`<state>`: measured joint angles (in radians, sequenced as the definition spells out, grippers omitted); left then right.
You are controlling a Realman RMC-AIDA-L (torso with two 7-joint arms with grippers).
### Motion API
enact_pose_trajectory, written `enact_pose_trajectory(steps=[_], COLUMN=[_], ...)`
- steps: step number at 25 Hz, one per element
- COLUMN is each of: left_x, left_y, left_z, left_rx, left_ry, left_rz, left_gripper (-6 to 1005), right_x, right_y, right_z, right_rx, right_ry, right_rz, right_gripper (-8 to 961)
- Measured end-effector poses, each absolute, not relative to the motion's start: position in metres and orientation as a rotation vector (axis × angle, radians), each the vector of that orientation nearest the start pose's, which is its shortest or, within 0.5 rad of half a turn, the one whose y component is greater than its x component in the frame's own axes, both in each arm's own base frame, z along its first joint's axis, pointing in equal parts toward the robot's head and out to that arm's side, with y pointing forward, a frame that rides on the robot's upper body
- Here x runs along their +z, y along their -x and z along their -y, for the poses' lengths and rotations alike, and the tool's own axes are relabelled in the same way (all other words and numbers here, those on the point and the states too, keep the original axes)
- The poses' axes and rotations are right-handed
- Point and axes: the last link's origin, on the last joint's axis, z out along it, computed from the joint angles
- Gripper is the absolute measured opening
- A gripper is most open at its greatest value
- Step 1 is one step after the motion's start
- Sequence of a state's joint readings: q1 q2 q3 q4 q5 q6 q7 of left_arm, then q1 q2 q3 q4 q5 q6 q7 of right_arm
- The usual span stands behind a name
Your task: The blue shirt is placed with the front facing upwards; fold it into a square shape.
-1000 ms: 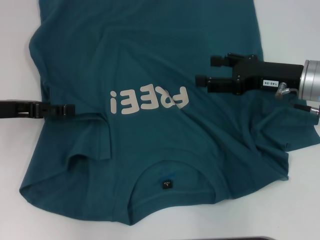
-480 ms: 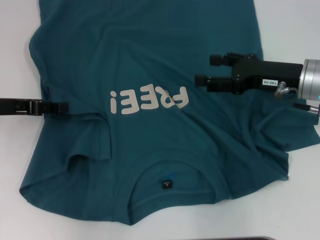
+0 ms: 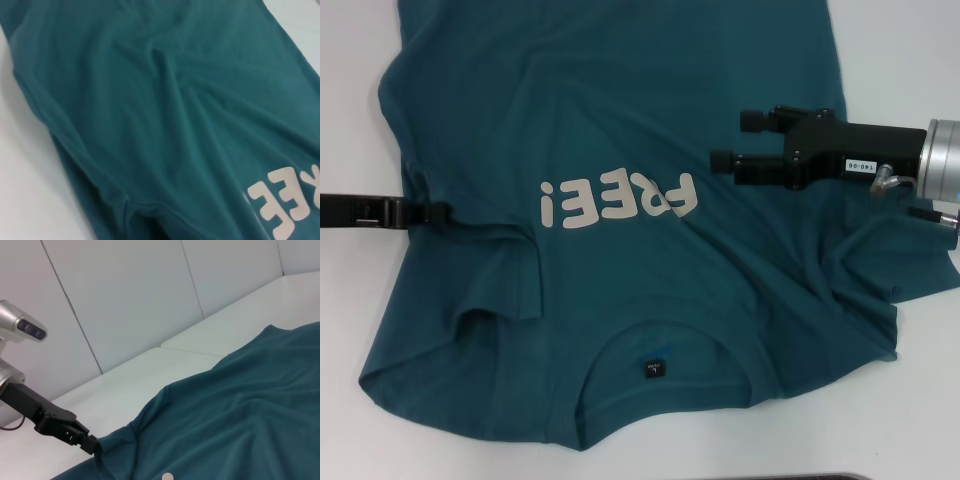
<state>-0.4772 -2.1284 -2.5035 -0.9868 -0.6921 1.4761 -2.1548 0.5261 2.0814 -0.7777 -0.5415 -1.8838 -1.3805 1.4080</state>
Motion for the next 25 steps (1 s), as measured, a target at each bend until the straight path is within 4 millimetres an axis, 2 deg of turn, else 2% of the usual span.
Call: enact_pose_trajectory(steps=[2,13,17,25], left_x=[0.027,0.011,0.009,0.008], left_y=[0.304,0.271,0.255,0.253], left_z=[-0.329,-0.345,-0.356,-0.361], left_rx=[-0.210,-0.234,-0.277,-0.295], left_ry=[2.352,2.461,2.486,2.460], left_rz=[1.461,1.379,1.335,1.343], left_gripper=[62,-1,24,75], right_x=[-0.024,-0.024,-0.025,-0.026], right_y=[-0.271,-0.272,-0.272,-0.274], right_z=[-0.337,-0.337,-0.337,-0.334], right_rx=[0.708,0.707,0.706,0.700], right_ry=[2.613,2.613,2.613,2.618], right_rz=[-0.806,-0.804,-0.805,-0.812], right_gripper=[907,907,907,907])
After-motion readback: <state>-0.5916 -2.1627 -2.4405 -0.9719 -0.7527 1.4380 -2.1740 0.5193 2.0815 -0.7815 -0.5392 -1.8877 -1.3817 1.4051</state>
